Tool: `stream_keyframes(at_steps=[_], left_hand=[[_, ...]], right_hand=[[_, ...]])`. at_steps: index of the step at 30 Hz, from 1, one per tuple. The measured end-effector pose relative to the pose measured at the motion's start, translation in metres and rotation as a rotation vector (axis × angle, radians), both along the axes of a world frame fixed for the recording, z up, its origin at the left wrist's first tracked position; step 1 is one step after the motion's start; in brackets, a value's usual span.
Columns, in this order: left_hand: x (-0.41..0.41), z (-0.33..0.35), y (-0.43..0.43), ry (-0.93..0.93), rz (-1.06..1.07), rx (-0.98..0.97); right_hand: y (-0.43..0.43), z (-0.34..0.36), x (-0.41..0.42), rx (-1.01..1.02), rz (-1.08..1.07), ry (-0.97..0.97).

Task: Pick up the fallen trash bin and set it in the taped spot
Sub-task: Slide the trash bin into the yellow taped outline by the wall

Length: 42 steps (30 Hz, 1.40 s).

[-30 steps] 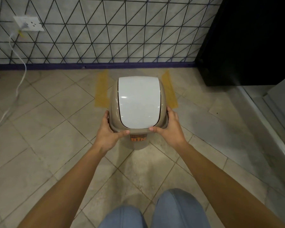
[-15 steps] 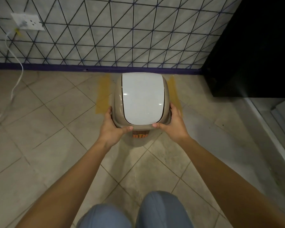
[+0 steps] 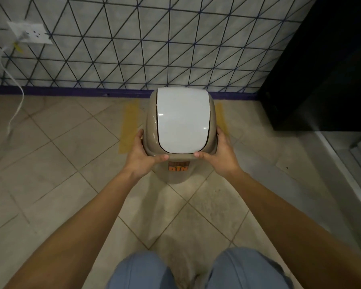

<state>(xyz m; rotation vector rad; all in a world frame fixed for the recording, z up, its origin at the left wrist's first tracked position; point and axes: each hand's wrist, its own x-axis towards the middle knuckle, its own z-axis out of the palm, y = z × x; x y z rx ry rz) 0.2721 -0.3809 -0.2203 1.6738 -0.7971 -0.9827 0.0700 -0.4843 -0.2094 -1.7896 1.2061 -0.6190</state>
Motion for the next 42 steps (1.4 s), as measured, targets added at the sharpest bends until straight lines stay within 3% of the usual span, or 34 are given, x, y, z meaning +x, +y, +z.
stream_keyframes(at_steps=[18,28,42], left_hand=[[0.028,-0.001,-0.068,0.092,-0.006,-0.011],[0.034,0.003,-0.106,0.121,0.049,0.011],[0.060,0.004,-0.161,0.118,0.052,-0.044]], right_hand=[[-0.066,-0.001,0.027,0.024,-0.012,-0.108],[-0.110,0.007,0.042,0.003,0.028,-0.032],[-0.168,0.003,0.070,-0.018,0.034,-0.086]])
